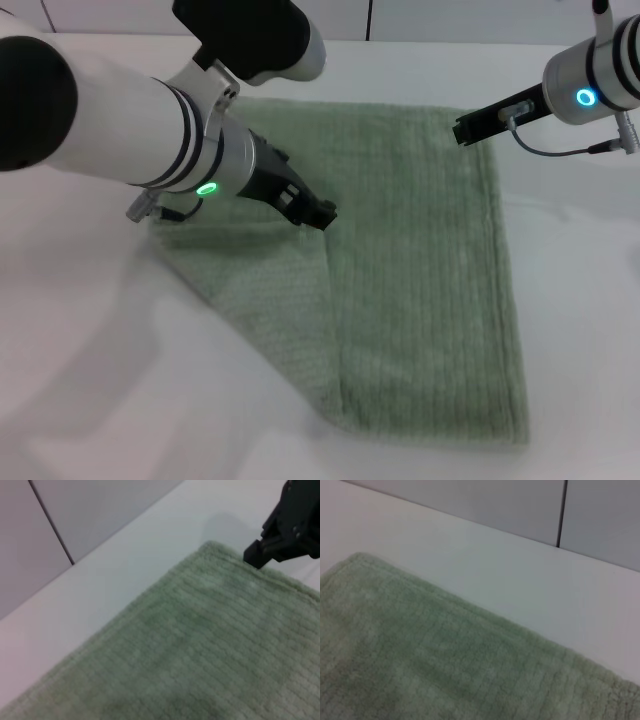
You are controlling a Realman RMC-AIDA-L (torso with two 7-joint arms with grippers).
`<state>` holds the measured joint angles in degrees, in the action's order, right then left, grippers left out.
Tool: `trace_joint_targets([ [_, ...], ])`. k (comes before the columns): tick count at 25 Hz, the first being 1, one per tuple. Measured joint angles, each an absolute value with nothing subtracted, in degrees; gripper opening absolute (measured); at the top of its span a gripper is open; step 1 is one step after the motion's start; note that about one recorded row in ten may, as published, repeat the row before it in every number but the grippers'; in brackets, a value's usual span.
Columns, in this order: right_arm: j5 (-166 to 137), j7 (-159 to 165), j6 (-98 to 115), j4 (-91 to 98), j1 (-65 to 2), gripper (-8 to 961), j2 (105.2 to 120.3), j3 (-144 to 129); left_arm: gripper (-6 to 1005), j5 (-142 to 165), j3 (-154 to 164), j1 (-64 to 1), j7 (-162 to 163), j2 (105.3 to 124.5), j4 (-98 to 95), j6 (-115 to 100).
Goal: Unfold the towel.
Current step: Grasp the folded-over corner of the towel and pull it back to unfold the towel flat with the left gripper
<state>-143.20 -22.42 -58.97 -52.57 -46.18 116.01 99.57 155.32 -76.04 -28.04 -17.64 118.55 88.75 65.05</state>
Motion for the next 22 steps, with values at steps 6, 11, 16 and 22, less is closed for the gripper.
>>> trace_joint_targets([
  [6, -143.17, -22.45, -57.73, -50.1, -47.41, -1, 116.42, 99.44, 813, 155.26, -73.87, -30.5, -15.54, 118.66, 85.41, 65.45],
  [11, -143.16, -22.47, -57.06, -49.32, -47.79, -1, 116.64, 98.88, 814, 155.3, -71.89, -32.38, -13.93, 118.65, 82.5, 64.68],
  [16, -142.78, -22.49, -56.55, -48.16, -47.96, -1, 116.81, 98.74, 814, 155.61, -70.05, -33.74, -13.05, 118.71, 79.88, 63.04],
  [22, -140.85, -22.5, -54.53, -45.83, -48.38, -1, 116.92, 95.88, 814, 155.7, -69.45, -33.93, -13.02, 118.74, 79.06, 61.42],
])
